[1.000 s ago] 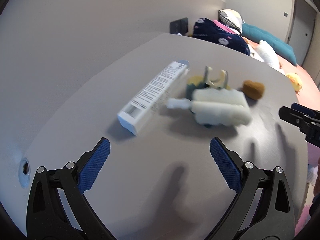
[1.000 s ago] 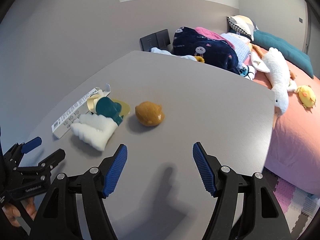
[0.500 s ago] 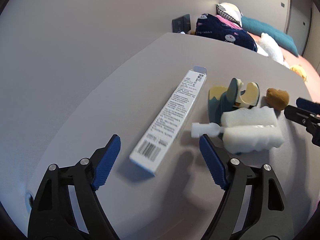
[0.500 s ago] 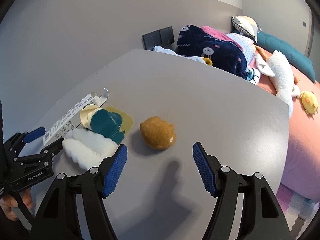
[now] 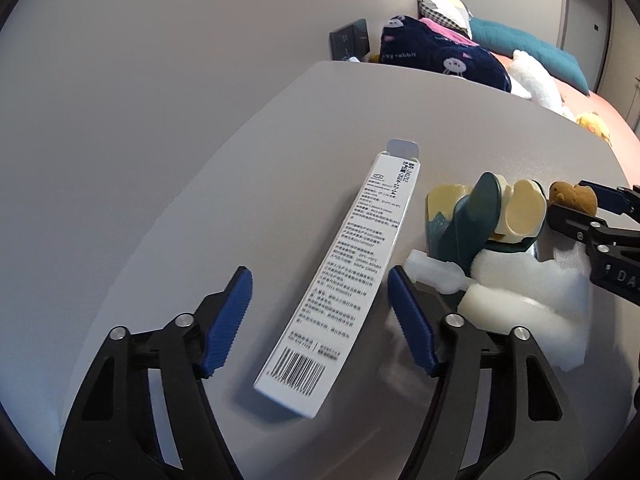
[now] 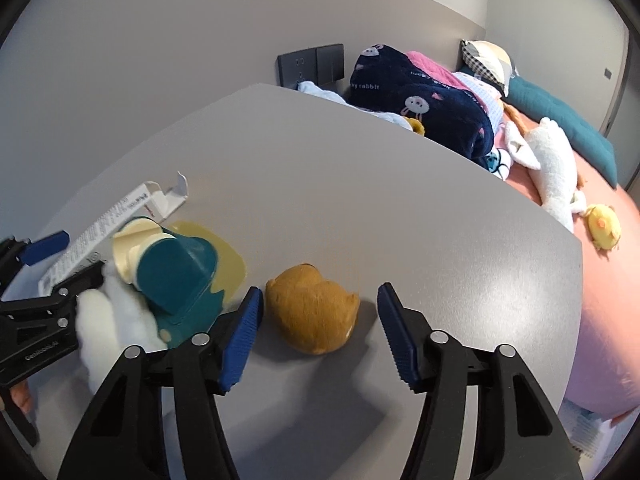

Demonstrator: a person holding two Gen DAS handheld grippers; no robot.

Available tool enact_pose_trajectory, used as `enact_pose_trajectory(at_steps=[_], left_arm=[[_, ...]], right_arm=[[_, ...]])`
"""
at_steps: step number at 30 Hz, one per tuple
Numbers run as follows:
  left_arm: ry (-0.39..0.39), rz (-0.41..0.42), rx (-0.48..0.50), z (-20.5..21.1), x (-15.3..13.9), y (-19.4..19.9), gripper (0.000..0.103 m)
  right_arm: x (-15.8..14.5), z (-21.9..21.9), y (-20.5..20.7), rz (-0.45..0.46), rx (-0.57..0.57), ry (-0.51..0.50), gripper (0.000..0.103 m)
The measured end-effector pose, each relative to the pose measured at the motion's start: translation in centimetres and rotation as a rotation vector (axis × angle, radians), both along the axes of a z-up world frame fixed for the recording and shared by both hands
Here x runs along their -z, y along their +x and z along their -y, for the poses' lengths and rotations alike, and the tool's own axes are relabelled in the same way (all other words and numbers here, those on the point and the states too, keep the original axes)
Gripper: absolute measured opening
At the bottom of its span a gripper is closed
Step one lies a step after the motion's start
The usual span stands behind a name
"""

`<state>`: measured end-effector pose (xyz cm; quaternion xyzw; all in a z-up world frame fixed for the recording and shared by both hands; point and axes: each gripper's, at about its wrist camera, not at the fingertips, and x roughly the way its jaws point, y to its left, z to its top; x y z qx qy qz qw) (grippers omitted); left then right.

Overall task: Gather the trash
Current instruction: 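Grasp the white toothpaste box with the left tool while the right tool grasps the brown plush, then carry the toothpaste box and brown plush over the bin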

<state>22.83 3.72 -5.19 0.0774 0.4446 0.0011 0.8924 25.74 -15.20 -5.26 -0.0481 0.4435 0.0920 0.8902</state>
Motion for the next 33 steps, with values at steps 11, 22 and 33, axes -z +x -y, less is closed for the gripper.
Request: enact_pose_trajectory(at_steps=[11, 22, 33], left_arm=[[-0.085, -0.003, 0.012, 0.0, -0.2, -0.1, 0.029], [-0.097, 0.027, -0.046, 0.9, -1.1, -1.5, 0.027], [-0.086, 0.075, -0.036, 1.9, -4.9, -5.7, 0.027]], right_arm=[[-0.4, -0.1, -0.9, 0.025, -0.032, 0.021, 0.043], [-1.4, 1.0, -2.8, 0.024, -0.058, 0.086, 0.043], [-3.9, 2.6, -6.6, 0.041, -0.063, 0.126, 0.043]])
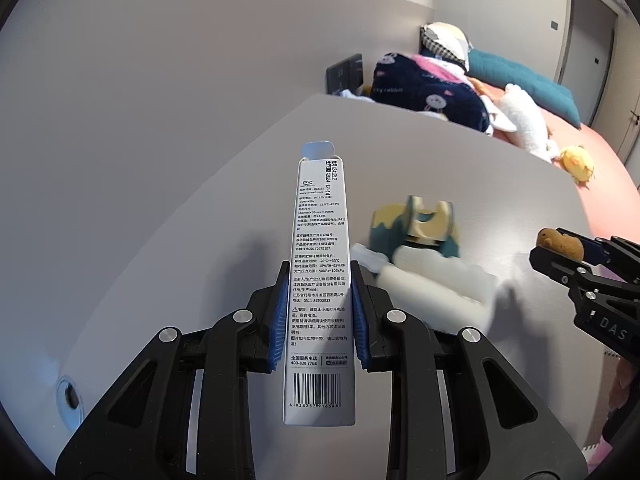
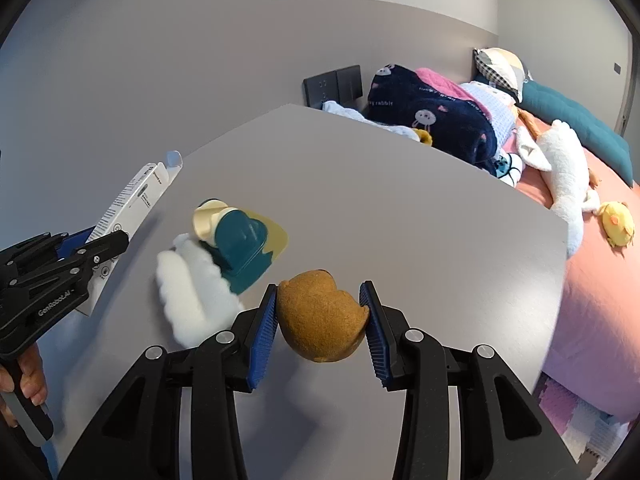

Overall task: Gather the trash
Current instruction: 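Carry the toothpaste box and brown plush over the bin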

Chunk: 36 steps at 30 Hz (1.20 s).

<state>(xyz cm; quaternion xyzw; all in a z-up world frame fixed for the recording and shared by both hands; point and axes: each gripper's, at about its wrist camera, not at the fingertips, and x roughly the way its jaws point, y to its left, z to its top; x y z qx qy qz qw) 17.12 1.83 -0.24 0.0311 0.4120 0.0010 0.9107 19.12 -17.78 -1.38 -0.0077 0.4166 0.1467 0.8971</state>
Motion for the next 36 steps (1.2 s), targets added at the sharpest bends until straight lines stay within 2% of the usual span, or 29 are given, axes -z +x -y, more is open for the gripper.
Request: enact_pose_trajectory(at_steps=[10, 19, 36], left_arm=[[-0.023, 0.029, 0.039, 2.7, -1.8, -3.4, 0.027], [-0.025, 0.036, 0.110, 7.0, -2.8, -6.2, 0.027], [-0.009, 0.055, 0.226, 13.4, -3.7, -10.5, 0.027]], right_arm=[[-1.8, 2.5, -3.9, 0.018, 0.017, 0.007, 0.043], [-3.3, 5.5, -7.7, 0.042, 0.046, 0.007, 0.043], [-3.8, 9.9, -13.0, 0.058, 0.095, 0.017, 0.043]])
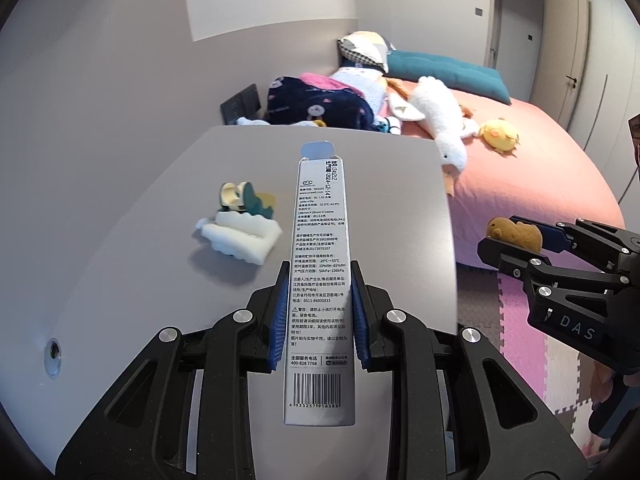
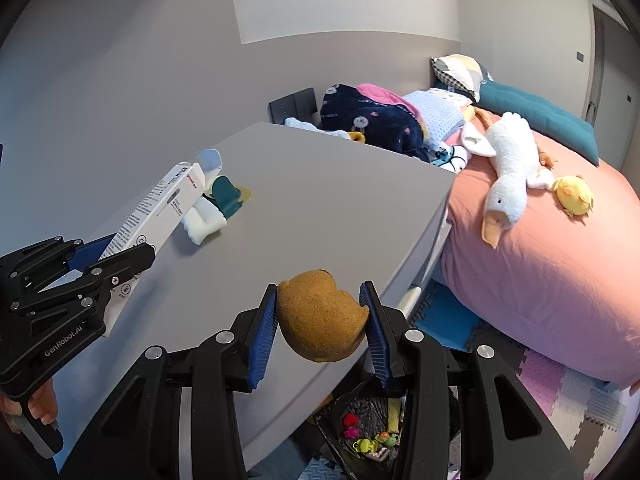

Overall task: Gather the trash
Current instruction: 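Carry the toothpaste box and brown plush over the bin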

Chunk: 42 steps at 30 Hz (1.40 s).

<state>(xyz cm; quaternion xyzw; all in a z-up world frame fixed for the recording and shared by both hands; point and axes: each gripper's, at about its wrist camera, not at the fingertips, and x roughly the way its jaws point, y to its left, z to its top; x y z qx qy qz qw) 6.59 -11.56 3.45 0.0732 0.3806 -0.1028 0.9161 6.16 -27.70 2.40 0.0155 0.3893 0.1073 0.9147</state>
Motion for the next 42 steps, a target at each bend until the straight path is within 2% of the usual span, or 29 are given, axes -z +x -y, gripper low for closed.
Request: enact_pose_trajectory(at_steps=[19, 27, 42], left_arm=[[-0.013, -0.046, 0.122, 6.6, 1.5, -2.5, 0.027], [-0.047, -0.075, 0.163, 9.1, 2.5, -3.2, 0.027], [-0.042, -0.109, 0.252, 14.0, 3.8, -4.3, 0.027]], right_arm=[[0.7, 5.7, -3.3, -0.004, 0.102, 0.011, 0.043], [1.2, 7.9, -4.5, -0.002, 0.144, 0.020, 0.043], [1.8, 12.3, -6.6, -0.003, 0.227, 0.041, 0.043]])
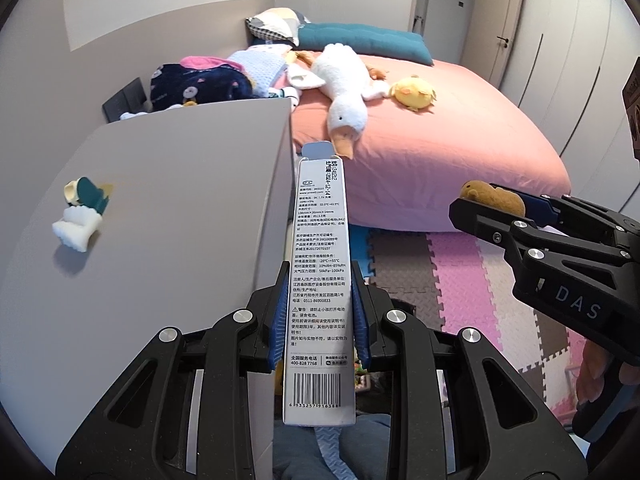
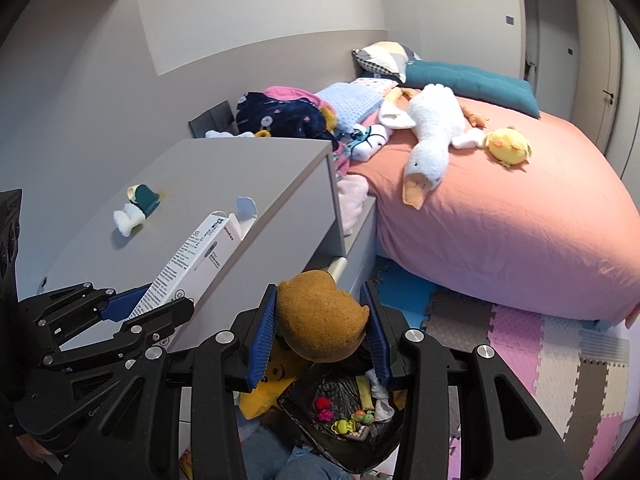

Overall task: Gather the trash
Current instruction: 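Carry the toothpaste box and brown plush over the bin, then open both tools to drop the toothpaste box and brown plush into the bin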

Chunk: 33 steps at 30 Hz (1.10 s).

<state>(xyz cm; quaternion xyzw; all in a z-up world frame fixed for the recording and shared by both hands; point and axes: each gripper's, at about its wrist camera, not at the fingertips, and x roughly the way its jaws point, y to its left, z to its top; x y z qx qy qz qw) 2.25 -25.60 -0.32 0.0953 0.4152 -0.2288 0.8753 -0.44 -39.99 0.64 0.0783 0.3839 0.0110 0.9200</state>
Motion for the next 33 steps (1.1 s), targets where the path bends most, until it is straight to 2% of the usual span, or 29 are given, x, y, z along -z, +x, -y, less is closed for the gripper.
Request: enact_pose_trajectory(at_steps=[10, 16, 18, 19, 20, 23, 33], left_arm=[[-0.001, -0.028, 0.032, 1.8, 0.8, 0.0, 0.027], [0.025, -0.068, 0.080, 3.4, 2.0, 0.0, 0.027], [0.047, -0.074, 0.081, 3.8, 2.4, 0.0, 0.053], [0.056, -0.065, 0.072, 3.8, 2.5, 0.0, 0.089], [0.064, -0.027, 0.047, 3.8, 2.3, -0.1, 0.097], [0.076, -0.021, 0.031, 3.6, 2.4, 0.1, 0.097], [0.054, -0.050, -0.033, 1.7, 2.6, 1.1, 0.097]], right_arm=[[0.9, 2.8, -0.3, -0.016, 0.073, 0.017, 0.043], [2.0, 4.1, -0.3, -0.047, 0.102, 0.024, 0.045], [2.2, 4.5, -0.2, -0.055, 0.128, 0.017, 0.062], [2.3, 4.7, -0.2, -0.053, 0.139, 0.013, 0.065], [2.3, 4.9, -0.3, -0.051, 0.148, 0.011, 0.069], [2.4, 5.5, -0.5, -0.047, 0.177, 0.012, 0.073], [2.7, 5.5, -0.3, -0.053, 0.170, 0.027, 0.074]])
